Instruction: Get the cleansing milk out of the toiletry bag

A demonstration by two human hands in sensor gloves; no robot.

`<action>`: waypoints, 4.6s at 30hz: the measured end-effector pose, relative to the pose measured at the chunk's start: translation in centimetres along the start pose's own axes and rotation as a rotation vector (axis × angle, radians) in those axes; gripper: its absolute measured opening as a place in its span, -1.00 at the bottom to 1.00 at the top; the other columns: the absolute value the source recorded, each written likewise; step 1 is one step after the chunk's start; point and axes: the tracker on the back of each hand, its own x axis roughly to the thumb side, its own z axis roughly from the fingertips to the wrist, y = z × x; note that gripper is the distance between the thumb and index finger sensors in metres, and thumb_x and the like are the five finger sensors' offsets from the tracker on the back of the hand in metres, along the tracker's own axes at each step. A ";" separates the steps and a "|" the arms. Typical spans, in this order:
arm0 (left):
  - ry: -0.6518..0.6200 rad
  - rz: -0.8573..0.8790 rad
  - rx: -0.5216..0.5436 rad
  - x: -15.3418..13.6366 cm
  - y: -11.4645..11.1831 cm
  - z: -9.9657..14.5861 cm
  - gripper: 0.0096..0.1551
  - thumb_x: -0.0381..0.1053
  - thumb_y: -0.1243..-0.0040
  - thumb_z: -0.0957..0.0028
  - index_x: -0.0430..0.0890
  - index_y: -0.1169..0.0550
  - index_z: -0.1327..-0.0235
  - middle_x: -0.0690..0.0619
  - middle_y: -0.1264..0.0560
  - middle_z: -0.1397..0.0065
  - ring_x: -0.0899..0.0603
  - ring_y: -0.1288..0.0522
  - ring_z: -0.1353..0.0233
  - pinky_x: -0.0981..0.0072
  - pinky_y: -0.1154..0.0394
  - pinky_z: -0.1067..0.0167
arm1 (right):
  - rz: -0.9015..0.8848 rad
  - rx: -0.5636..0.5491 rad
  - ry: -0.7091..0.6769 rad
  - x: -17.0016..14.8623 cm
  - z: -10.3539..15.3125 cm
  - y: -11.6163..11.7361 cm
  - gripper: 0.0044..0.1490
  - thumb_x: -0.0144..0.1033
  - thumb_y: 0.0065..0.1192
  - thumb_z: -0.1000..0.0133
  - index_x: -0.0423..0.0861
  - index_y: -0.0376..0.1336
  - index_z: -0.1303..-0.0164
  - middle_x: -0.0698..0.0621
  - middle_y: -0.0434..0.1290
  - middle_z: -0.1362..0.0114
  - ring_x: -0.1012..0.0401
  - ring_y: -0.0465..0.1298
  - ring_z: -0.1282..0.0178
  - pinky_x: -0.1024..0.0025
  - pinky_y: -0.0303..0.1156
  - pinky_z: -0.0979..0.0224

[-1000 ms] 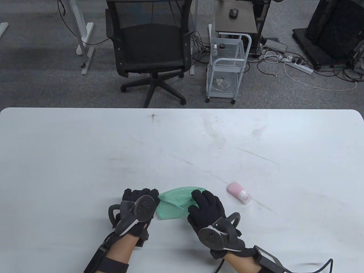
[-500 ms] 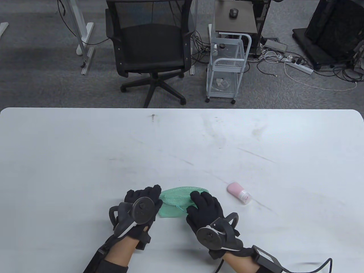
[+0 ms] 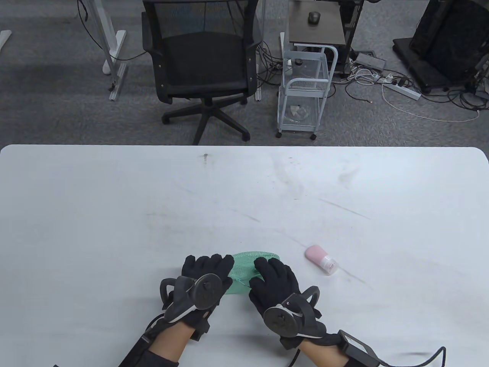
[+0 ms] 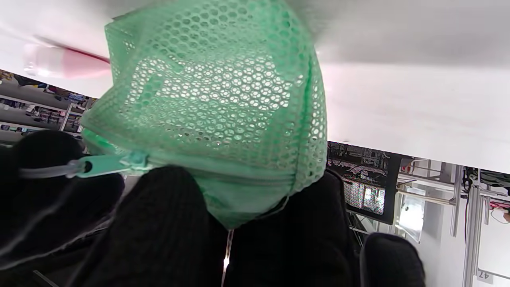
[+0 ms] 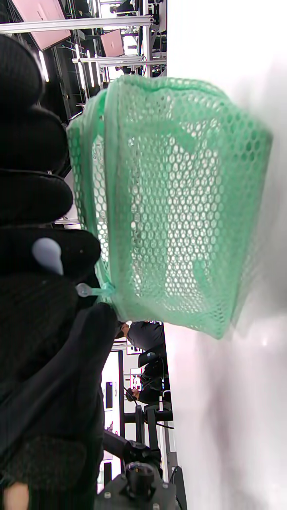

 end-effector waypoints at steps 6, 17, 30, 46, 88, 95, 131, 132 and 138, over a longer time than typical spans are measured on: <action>0.010 -0.020 0.040 -0.1 0.2 0.0 -0.50 0.07 -0.48 0.00 0.07 -0.70 -0.24 -0.01 -0.71 -0.39 -0.30 -0.68 -0.35 -0.37 -0.33 -0.45 | -0.001 0.001 0.002 0.0 0.0 0.0 -0.56 -0.26 0.42 -0.20 -0.27 0.53 -0.12 -0.43 0.31 -0.63 -0.53 0.32 -0.44 -0.45 0.26 -0.37; 0.032 -0.035 0.047 -0.6 -0.1 -0.2 -0.55 0.04 -0.51 0.01 0.04 -0.74 -0.16 0.00 -0.74 -0.32 -0.29 -0.72 -0.29 -0.36 -0.36 -0.43 | -0.001 0.006 0.005 0.0 0.0 0.0 -0.56 -0.26 0.42 -0.20 -0.28 0.53 -0.11 -0.44 0.31 -0.62 -0.54 0.32 -0.44 -0.46 0.26 -0.37; 0.042 -0.058 0.104 -1.1 0.6 -0.1 -0.59 0.02 -0.51 0.02 0.04 -0.76 -0.10 -0.03 -0.75 -0.30 -0.29 -0.73 -0.27 -0.37 -0.37 -0.42 | -0.026 0.002 0.048 -0.9 0.0 -0.3 -0.57 -0.28 0.43 -0.20 -0.29 0.54 -0.10 -0.44 0.31 -0.63 -0.54 0.31 -0.44 -0.46 0.25 -0.37; 0.097 -0.041 0.124 -2.9 1.1 -0.1 -0.59 0.01 -0.50 0.01 0.06 -0.76 -0.11 -0.03 -0.75 -0.32 -0.29 -0.72 -0.29 -0.37 -0.37 -0.42 | -0.123 -0.017 0.134 -3.0 0.0 -0.7 -0.57 -0.27 0.43 -0.19 -0.30 0.54 -0.08 -0.41 0.35 -0.60 -0.52 0.34 -0.43 -0.45 0.27 -0.37; 0.107 -0.052 0.171 -3.8 1.5 0.1 -0.60 0.02 -0.51 0.01 0.07 -0.76 -0.11 -0.01 -0.75 -0.30 -0.27 -0.74 -0.26 -0.35 -0.39 -0.42 | -0.126 0.017 0.354 -8.5 0.0 -0.4 -0.52 -0.27 0.46 -0.18 -0.32 0.51 -0.15 -0.41 0.42 -0.55 -0.53 0.38 -0.39 -0.46 0.29 -0.34; 0.089 -0.053 0.164 -3.2 1.3 0.1 -0.60 0.02 -0.50 0.01 0.08 -0.76 -0.11 -0.01 -0.75 -0.32 -0.27 -0.74 -0.27 -0.35 -0.39 -0.42 | -0.148 0.041 0.279 -7.9 -0.2 0.1 -0.31 -0.22 0.48 -0.16 -0.33 0.38 -0.39 -0.43 0.33 -0.61 -0.53 0.35 -0.42 -0.45 0.28 -0.37; 0.034 0.018 0.054 -1.2 0.0 -0.1 -0.39 0.14 -0.46 0.00 0.09 -0.63 -0.35 -0.01 -0.69 -0.41 -0.29 -0.69 -0.34 -0.33 -0.38 -0.42 | -0.290 0.092 0.380 -10.1 -1.2 0.1 -0.43 -0.31 0.36 -0.22 -0.38 0.42 -0.31 -0.45 0.35 -0.60 -0.53 0.35 -0.41 -0.47 0.25 -0.37; 0.033 0.015 0.039 -1.1 -0.2 -0.2 -0.39 0.15 -0.46 0.00 0.09 -0.63 -0.35 -0.01 -0.69 -0.41 -0.29 -0.68 -0.35 -0.33 -0.38 -0.42 | -0.285 0.090 0.402 -10.3 -1.3 0.2 -0.42 -0.31 0.36 -0.22 -0.38 0.41 -0.33 -0.45 0.34 -0.60 -0.54 0.35 -0.41 -0.47 0.25 -0.37; 0.019 0.017 -0.031 -0.8 -1.0 -0.6 -0.39 0.15 -0.45 0.00 0.08 -0.64 -0.35 -0.03 -0.69 -0.42 -0.30 -0.68 -0.35 -0.34 -0.38 -0.42 | -0.251 0.073 0.480 -11.0 -1.5 0.8 -0.38 -0.30 0.34 -0.24 -0.36 0.37 -0.41 -0.47 0.33 -0.60 -0.55 0.35 -0.40 -0.47 0.25 -0.36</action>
